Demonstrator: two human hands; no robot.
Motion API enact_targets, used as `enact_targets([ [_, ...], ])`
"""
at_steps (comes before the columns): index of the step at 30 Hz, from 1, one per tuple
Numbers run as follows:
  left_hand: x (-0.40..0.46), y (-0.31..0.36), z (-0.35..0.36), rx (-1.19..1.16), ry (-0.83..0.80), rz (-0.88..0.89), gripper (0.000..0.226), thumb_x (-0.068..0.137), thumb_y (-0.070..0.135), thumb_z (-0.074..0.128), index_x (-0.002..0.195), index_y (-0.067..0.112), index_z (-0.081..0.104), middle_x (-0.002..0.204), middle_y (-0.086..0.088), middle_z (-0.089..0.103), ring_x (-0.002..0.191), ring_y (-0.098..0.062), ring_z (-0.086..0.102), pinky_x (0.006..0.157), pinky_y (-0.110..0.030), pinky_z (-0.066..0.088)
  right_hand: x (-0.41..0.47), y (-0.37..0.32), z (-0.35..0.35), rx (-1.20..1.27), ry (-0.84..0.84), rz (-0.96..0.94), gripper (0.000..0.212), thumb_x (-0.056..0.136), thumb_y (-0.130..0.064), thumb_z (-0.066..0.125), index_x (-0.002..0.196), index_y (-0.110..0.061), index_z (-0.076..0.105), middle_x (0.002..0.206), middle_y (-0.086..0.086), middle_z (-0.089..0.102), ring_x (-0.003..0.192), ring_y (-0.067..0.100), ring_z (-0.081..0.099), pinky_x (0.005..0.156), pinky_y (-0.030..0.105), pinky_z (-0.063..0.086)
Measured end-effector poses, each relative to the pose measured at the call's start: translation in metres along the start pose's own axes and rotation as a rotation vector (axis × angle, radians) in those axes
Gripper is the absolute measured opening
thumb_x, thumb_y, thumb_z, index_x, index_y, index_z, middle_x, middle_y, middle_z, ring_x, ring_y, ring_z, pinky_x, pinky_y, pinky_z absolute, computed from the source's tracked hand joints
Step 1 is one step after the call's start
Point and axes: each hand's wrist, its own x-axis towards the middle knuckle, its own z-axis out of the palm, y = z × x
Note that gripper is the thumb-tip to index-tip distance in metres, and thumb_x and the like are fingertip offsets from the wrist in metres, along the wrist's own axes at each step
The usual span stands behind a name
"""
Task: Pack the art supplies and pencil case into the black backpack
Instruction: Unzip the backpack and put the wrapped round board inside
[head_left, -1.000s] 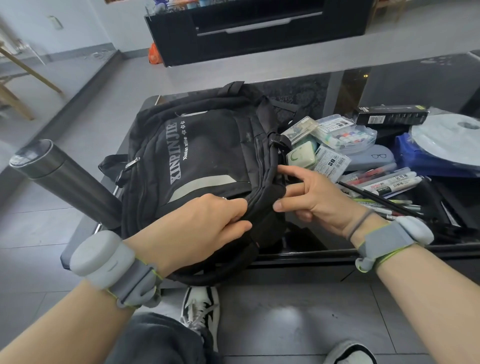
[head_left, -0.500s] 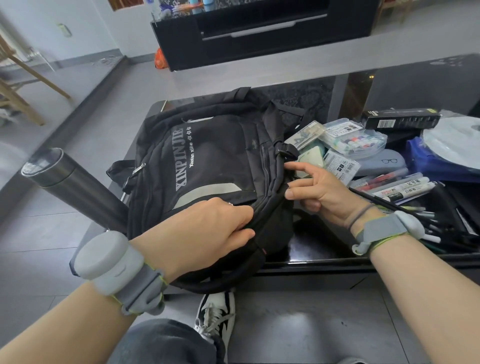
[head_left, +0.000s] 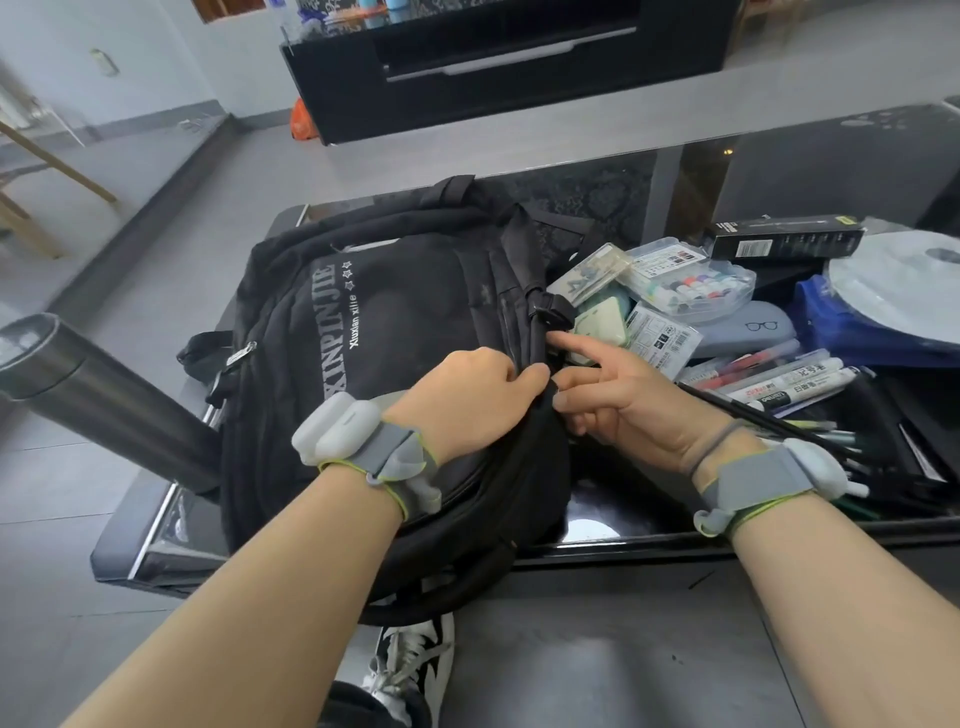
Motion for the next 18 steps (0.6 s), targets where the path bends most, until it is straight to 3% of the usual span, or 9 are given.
enact_targets([
  [4, 0.009, -0.002, 0.002, 0.068, 0.001, 0.088, 0.041, 0.102, 0.035, 0.044, 0.07, 0.011, 0.051, 0.074, -0.003, 0.057, 0.081, -0.028, 0.058, 0.071, -0.035, 0.044, -0.002, 0.002, -0.009, -0.005, -0.043, 0.043, 0.08, 0.071, 0.009, 0.066, 0.144, -0.012, 0.04, 0.081, 0.011, 0.059, 0.057, 0.019, 0.056, 0.054, 0.027, 0.048],
  [7, 0.001, 0.001, 0.009, 0.074, 0.208, 0.151, 0.041, 0.102, 0.035, 0.043, 0.064, 0.019, 0.037, 0.066, 0.001, 0.049, 0.07, -0.028, 0.053, 0.063, -0.036, 0.038, -0.002, 0.003, -0.012, 0.033, -0.062, 0.046, 0.072, 0.079, 0.007, 0.066, 0.144, -0.011, 0.042, 0.079, 0.009, 0.06, 0.058, 0.019, 0.057, 0.055, 0.028, 0.048],
  [11, -0.011, 0.011, 0.014, -0.034, 0.415, 0.195, 0.042, 0.103, 0.034, 0.044, 0.066, 0.019, 0.031, 0.063, -0.001, 0.047, 0.066, -0.03, 0.051, 0.06, -0.04, 0.041, 0.003, 0.007, -0.01, 0.072, -0.049, -0.002, 0.062, 0.083, 0.003, 0.063, 0.14, -0.011, 0.046, 0.068, 0.0, 0.059, 0.052, 0.013, 0.049, 0.055, 0.028, 0.037],
  [14, -0.018, 0.011, 0.018, 0.025, 0.408, 0.175, 0.039, 0.105, 0.036, 0.041, 0.07, 0.021, 0.031, 0.065, 0.001, 0.045, 0.064, -0.028, 0.048, 0.06, -0.037, 0.035, 0.006, 0.012, -0.008, 0.109, -0.038, 0.023, 0.062, 0.081, 0.003, 0.062, 0.139, -0.012, 0.047, 0.068, 0.0, 0.06, 0.053, 0.014, 0.051, 0.053, 0.026, 0.041],
  [18, -0.023, 0.004, 0.028, 0.14, 0.408, 0.193, 0.032, 0.106, 0.034, 0.038, 0.079, 0.018, 0.034, 0.066, 0.004, 0.038, 0.066, -0.029, 0.049, 0.061, -0.035, 0.034, 0.005, 0.012, -0.014, 0.057, -0.128, 0.142, 0.067, 0.079, 0.01, 0.066, 0.137, -0.018, 0.049, 0.087, 0.01, 0.066, 0.064, 0.023, 0.063, 0.06, 0.03, 0.054],
])
